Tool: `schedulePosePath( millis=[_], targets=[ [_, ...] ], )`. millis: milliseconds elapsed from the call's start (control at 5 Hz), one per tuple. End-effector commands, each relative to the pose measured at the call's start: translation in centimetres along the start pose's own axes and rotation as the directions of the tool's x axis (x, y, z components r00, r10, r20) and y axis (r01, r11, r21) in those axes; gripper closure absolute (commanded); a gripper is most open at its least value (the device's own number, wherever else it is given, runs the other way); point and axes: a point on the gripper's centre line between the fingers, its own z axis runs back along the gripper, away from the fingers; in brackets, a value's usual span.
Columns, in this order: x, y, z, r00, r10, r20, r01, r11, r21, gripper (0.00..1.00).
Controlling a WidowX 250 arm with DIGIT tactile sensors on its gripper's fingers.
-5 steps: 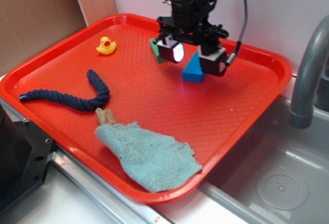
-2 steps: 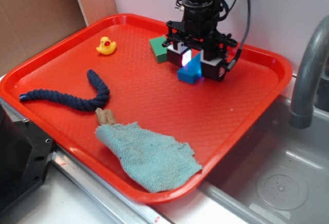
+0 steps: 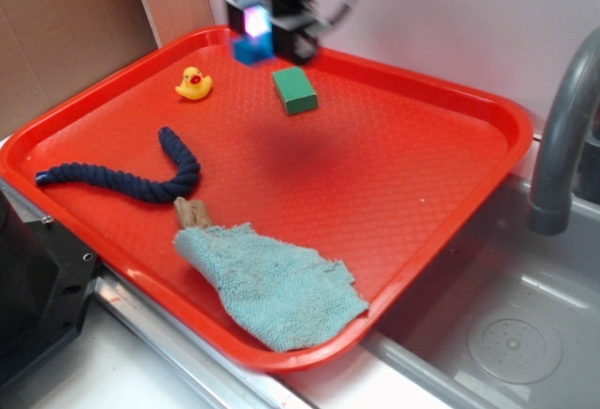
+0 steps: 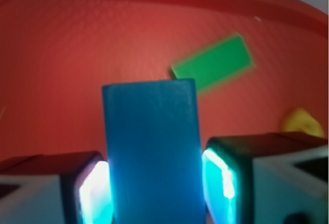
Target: Grab the blue block.
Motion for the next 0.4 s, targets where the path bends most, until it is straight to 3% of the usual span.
schedulePosePath(
  millis=[0,200],
  targets=[
    [-4.5,0.33,7.69,0.994,-0.074,0.08,0.071,0.996,0.048,1.0],
    [-5.29,0.26,8.08,0.995,-0.05,0.087,0.046,0.997,0.055,1.0]
  ],
)
